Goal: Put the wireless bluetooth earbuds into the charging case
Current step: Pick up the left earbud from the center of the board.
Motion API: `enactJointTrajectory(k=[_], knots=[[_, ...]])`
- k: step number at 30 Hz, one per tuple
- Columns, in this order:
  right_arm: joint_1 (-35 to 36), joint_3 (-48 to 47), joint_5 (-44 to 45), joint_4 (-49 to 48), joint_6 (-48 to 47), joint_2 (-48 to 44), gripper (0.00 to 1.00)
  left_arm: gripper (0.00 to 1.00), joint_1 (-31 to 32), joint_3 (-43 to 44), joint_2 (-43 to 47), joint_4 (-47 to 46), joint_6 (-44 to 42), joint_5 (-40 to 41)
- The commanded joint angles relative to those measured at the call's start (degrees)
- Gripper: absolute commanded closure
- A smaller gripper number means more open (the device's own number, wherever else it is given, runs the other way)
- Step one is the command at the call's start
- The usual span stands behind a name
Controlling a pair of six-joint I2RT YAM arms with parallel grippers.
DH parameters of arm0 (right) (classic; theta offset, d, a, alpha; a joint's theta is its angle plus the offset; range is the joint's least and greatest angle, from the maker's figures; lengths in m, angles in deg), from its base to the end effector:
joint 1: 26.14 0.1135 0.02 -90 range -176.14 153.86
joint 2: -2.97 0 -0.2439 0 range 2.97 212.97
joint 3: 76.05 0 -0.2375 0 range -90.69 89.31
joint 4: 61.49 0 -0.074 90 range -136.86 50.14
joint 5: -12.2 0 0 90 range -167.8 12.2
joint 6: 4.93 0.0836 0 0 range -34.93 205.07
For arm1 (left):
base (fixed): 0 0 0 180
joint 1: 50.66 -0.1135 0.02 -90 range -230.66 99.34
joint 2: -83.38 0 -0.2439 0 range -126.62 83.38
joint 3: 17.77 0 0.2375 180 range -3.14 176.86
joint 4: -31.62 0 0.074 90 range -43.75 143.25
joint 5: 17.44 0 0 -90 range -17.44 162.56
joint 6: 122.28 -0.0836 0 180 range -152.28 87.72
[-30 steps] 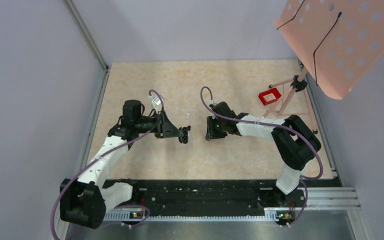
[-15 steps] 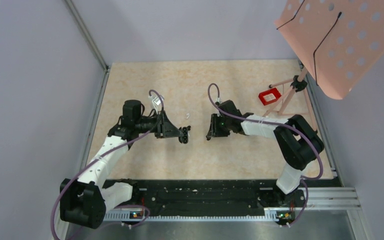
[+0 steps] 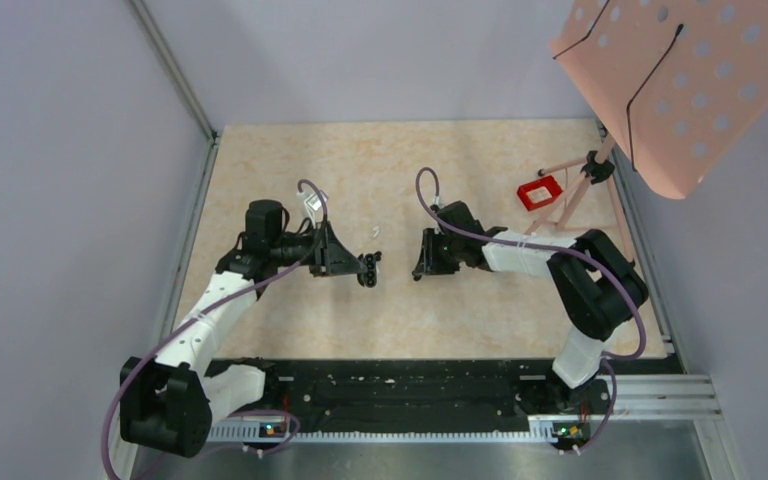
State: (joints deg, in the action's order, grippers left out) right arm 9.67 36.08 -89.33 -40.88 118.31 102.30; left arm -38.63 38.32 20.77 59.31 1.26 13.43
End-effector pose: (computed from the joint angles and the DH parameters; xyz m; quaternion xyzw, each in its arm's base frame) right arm 0.2805 0.2230 0.1072 -0.0537 0.9400 0.2615 0.2126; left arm 0.2202 -0.1203 0.2374 0.0833 0.7983 -0.5596 0.2063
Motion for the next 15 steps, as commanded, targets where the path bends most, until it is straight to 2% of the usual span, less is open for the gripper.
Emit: enactJointTrajectory(k=[1, 15], knots=[[-0.3, 0.76, 0.28, -0.88, -0.25, -1.19, 0.68, 1.0, -0.25, -0.53, 0.34, -3.21, 0.36, -0.94], [-0.22, 0.96, -0.76, -1.69, -0.36, 1.4, 0.7, 1.0, -0.25, -0.48, 0.13, -3.74, 0.82, -0.9]])
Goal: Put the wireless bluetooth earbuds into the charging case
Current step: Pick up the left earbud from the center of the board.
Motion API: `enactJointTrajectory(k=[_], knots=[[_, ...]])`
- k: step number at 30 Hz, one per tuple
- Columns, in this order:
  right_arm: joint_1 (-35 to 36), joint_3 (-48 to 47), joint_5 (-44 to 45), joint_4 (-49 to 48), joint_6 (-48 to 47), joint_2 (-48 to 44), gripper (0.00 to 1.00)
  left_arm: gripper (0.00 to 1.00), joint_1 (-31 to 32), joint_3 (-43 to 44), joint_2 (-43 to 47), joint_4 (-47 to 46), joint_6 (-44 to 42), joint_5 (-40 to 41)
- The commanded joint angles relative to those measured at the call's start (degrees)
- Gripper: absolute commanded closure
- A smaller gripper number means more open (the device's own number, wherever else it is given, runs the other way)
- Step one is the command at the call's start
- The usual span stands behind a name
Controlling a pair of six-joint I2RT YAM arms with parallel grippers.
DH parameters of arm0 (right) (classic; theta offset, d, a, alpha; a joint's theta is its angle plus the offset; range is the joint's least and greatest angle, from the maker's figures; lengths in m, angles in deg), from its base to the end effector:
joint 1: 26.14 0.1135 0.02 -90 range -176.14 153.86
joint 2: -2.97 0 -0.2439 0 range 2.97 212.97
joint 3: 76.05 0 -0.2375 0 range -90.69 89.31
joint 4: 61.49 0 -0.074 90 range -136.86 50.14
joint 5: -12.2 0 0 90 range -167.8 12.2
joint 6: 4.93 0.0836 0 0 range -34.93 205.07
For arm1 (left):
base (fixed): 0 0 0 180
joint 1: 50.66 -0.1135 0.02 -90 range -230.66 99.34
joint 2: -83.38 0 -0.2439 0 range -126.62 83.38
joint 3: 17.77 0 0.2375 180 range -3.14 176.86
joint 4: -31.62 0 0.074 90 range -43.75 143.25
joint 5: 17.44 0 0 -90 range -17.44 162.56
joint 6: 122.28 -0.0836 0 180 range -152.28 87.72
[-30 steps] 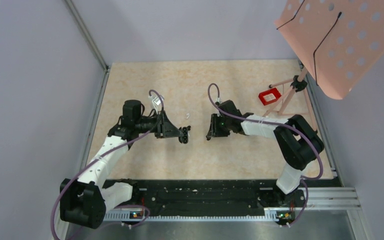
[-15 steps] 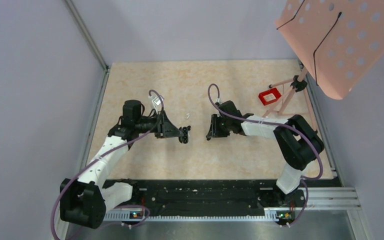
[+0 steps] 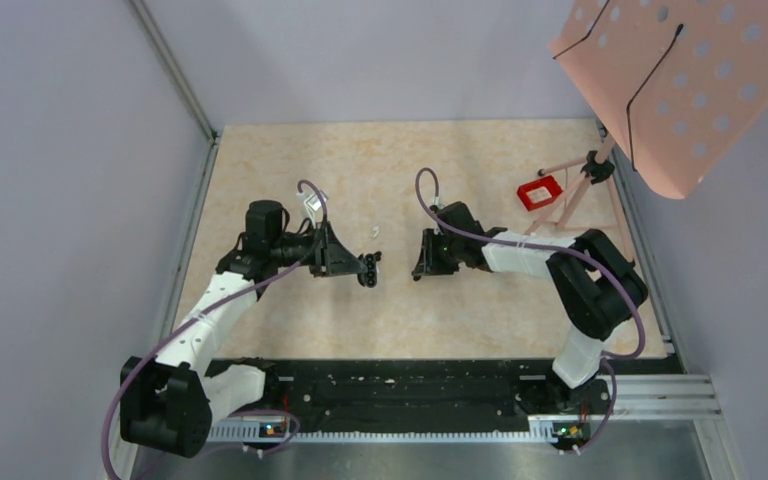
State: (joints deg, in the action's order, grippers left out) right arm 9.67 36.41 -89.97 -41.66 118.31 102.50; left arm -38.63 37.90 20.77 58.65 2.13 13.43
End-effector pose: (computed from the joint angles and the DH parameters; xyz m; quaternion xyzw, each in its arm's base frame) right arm 0.2801 0.2238 0.1058 -0.0557 0.9387 0.2668 0.2112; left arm 0.2203 -0.1203 0.2360 0.0783 0.7983 -0.5614 0.2037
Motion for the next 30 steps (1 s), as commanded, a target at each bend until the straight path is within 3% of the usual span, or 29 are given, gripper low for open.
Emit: enactJointTrajectory(k=[1, 20, 24, 30], knots=[[-0.17, 0.54, -0.23, -1.0, -0.24, 1.42, 0.7, 1.0, -0.23, -0.03, 0.12, -3.07, -0.05, -0.97], [-0.13, -0.79, -3.05, -1.28, 0.4, 3.07, 0.7, 1.0, -0.19, 0.46, -1.04, -3.54, 0.04, -1.3], [-0.13, -0.76, 0.53, 0.72, -0.38, 0.55, 0.64, 1.0, -0.24, 0.58, -1.16, -3.44, -0.04, -1.24], [-0.13, -0.06, 4.49, 2.58, -1.49, -2.76, 0.64, 1.0, -0.17, 0.42, -1.2, -3.53, -0.14, -1.4]])
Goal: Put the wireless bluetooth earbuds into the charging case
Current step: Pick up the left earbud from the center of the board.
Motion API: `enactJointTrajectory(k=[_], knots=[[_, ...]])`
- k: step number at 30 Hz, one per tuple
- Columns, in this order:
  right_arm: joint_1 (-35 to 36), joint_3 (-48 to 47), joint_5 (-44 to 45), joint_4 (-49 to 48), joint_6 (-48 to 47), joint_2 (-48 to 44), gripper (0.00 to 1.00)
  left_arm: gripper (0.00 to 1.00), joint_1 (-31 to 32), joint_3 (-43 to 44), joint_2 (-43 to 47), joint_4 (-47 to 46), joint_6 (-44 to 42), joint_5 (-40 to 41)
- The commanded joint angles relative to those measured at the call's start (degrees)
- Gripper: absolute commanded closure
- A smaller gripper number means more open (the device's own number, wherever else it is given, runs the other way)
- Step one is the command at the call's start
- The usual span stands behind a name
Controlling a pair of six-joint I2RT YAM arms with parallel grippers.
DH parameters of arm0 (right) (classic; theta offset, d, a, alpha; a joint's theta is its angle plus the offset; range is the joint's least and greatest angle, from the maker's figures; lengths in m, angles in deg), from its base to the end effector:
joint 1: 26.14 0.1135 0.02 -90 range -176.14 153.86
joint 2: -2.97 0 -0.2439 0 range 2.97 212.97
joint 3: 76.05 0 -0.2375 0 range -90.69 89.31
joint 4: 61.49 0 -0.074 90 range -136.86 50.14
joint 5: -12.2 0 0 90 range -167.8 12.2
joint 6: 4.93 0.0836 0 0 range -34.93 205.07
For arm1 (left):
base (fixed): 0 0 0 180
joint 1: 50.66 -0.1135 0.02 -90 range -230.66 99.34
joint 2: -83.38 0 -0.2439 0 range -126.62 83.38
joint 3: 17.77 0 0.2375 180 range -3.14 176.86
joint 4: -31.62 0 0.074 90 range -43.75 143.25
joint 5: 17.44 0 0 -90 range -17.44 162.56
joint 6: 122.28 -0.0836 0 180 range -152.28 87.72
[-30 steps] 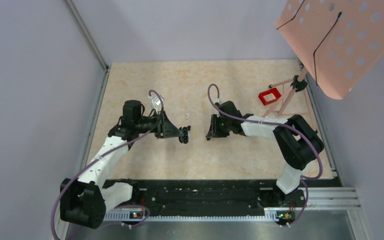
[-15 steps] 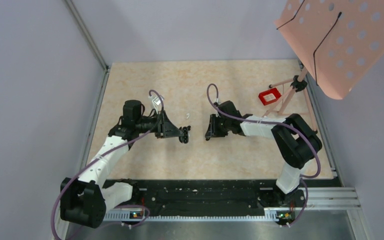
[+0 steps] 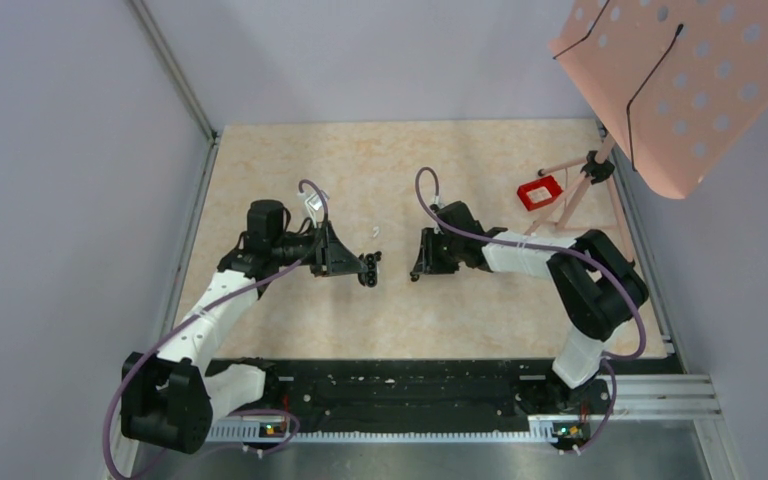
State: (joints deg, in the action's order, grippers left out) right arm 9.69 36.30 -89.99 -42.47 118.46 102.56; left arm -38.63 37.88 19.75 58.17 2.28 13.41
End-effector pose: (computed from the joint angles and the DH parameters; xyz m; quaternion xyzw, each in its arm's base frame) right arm 0.2817 0.2252 0.1074 -0.0554 0.9362 0.2711 0.2166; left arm 0.2228 -0.1209 0.2328 0.0749 0.7998 -0.5613 0.1990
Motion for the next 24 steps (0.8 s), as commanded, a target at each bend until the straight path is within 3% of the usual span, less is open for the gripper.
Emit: enactJointTrajectory(k=[1, 24], knots=[[-0.15, 0.21, 4.8, 3.44, -1.69, -3.13, 0.65, 1.0, -0.17, 0.4, -0.16, -3.04, -0.29, -1.32], [2.25, -1.33, 2.77, 2.35, -1.36, 1.15, 0.67, 1.0, -0.17, -0.05, 0.13, -2.96, -0.39, -1.16]])
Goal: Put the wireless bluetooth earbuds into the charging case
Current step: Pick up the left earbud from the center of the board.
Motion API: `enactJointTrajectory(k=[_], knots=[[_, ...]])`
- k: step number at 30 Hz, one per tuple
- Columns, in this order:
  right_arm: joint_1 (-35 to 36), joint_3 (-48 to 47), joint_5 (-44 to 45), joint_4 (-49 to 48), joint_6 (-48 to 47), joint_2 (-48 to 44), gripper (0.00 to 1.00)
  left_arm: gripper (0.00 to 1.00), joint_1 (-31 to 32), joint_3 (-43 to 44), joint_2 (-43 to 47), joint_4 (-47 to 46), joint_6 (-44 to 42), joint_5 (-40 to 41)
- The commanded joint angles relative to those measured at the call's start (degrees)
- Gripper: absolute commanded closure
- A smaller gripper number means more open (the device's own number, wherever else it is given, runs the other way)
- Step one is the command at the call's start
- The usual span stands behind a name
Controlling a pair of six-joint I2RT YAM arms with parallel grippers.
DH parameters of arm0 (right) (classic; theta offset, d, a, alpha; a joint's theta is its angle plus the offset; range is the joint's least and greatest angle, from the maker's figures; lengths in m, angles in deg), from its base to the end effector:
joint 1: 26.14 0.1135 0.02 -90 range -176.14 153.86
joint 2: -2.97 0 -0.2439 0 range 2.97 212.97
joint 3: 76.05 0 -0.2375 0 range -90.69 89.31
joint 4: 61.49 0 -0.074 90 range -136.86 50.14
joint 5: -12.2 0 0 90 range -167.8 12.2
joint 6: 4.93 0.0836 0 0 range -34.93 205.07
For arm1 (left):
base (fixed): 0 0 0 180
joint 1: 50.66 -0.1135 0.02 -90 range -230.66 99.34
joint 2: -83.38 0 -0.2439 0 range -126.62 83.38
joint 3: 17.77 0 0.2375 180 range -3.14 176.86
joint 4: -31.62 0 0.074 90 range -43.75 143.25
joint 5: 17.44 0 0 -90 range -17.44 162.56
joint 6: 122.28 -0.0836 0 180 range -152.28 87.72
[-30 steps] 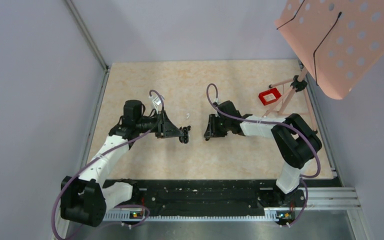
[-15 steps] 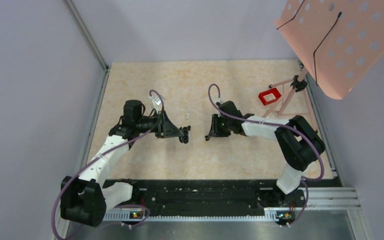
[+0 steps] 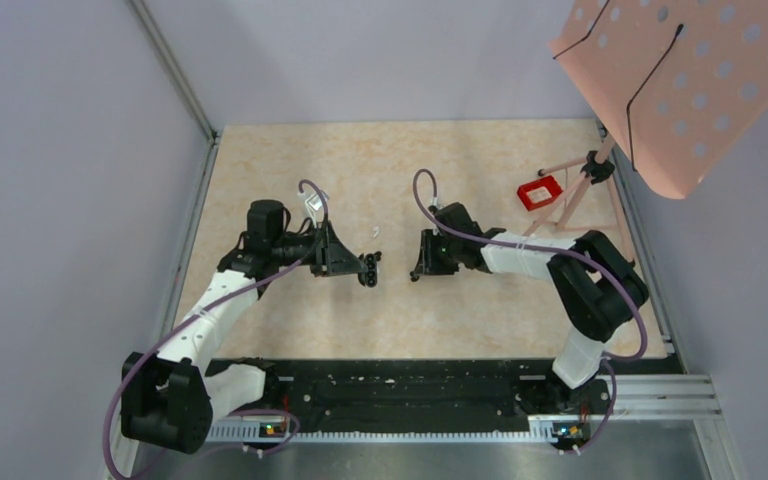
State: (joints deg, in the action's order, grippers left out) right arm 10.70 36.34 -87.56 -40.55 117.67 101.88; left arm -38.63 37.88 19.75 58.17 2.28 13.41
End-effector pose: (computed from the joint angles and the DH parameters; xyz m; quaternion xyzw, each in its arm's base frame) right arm 0.2768 0.2251 0.1074 -0.0624 0.9411 0.2498 0.2192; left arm 0.2228 -0.1209 0.2328 0.0749 0.7998 -0.5613 0.1990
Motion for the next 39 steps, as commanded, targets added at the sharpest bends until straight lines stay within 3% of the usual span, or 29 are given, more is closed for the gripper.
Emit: enactJointTrajectory(k=[1, 18, 22, 26, 28, 34, 39], knots=[[1.41, -1.54, 0.41, 0.46, -0.53, 2.03, 0.67, 1.0, -0.17, 0.0, 0.26, -2.87, -0.38, -1.19], [3.72, -3.28, 2.77, 1.84, -0.5, 3.94, 0.76, 1.0, -0.17, -0.48, 0.85, -2.62, -0.66, -1.18], [3.75, -3.45, 2.97, 1.91, -0.37, 3.72, 0.83, 1.0, -0.17, -0.56, 0.97, -2.57, -0.73, -1.16], [3.68, -3.6, 2.59, 2.1, -0.13, 3.09, 1.0, 1.0, -0.17, -0.66, 1.01, -2.6, -0.78, -1.15], [3.8, -3.81, 2.29, 2.29, 0.08, 2.46, 1.0, 1.0, -0.17, -0.62, 0.96, -2.58, -0.76, -1.18], [3.71, -5.48, 2.95, 5.71, -0.34, -2.1, 1.0, 1.0, -0.17, -0.11, 1.41, -2.55, -1.07, -0.75], [3.68, -5.74, 3.71, 8.08, -1.96, -12.3, 1.0, 1.0, 0.3, 0.55, 4.02, -4.7, -2.4, 1.32]])
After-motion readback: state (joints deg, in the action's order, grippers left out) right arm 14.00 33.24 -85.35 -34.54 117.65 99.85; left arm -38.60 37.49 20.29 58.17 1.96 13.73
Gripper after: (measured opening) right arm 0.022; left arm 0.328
